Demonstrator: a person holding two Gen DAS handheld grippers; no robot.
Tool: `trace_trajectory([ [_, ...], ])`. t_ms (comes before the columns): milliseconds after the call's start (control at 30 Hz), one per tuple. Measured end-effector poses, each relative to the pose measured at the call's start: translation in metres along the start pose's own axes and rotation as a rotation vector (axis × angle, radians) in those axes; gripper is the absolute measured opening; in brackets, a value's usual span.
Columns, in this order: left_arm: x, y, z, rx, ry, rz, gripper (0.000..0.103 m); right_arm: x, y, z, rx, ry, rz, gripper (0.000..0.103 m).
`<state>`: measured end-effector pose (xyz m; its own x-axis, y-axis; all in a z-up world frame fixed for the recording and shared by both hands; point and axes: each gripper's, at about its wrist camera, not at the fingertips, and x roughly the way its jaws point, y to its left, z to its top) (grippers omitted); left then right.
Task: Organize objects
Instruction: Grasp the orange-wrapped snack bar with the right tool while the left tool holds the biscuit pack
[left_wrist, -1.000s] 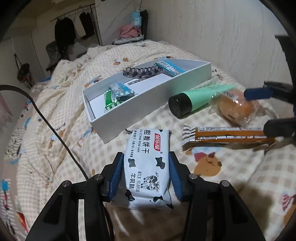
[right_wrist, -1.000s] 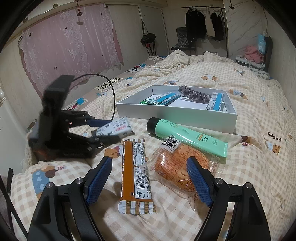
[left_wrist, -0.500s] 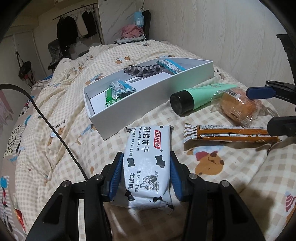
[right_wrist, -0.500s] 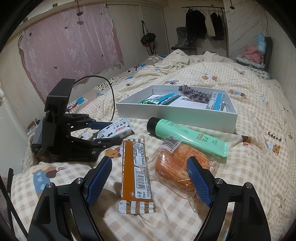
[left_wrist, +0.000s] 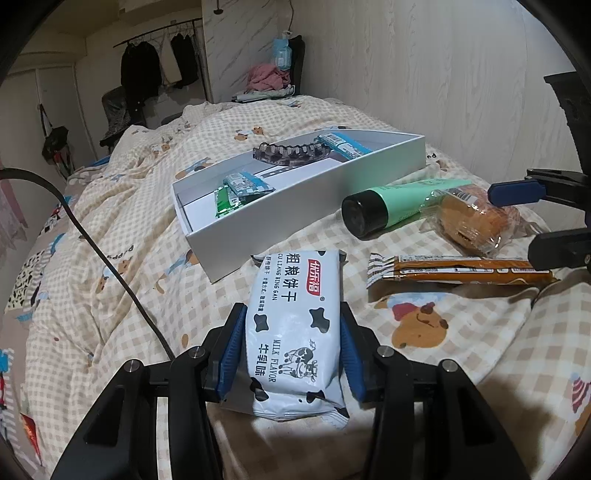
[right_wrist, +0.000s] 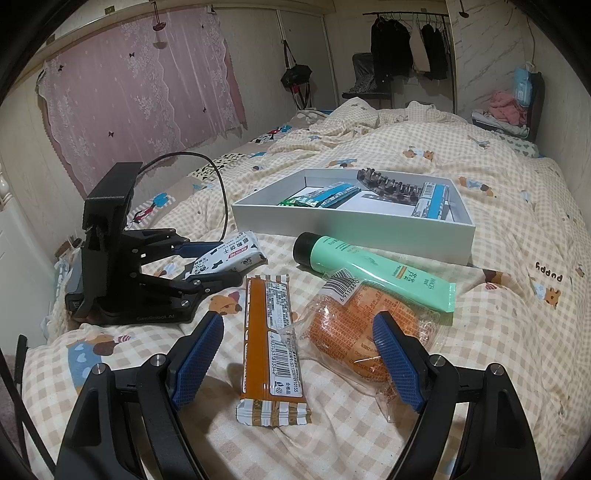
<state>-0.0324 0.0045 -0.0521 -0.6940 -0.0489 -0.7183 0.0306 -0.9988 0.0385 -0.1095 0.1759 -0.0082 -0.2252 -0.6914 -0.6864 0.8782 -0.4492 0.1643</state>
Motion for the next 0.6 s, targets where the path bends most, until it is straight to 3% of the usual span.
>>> trace_trajectory([
  [600, 0.0055, 0.0014, -0.0013, -0.009, 0.026, -0.013, 0.052, 0.0023, -0.0009, -0.0008, -0.001, 0.003, 0.007, 0.088],
])
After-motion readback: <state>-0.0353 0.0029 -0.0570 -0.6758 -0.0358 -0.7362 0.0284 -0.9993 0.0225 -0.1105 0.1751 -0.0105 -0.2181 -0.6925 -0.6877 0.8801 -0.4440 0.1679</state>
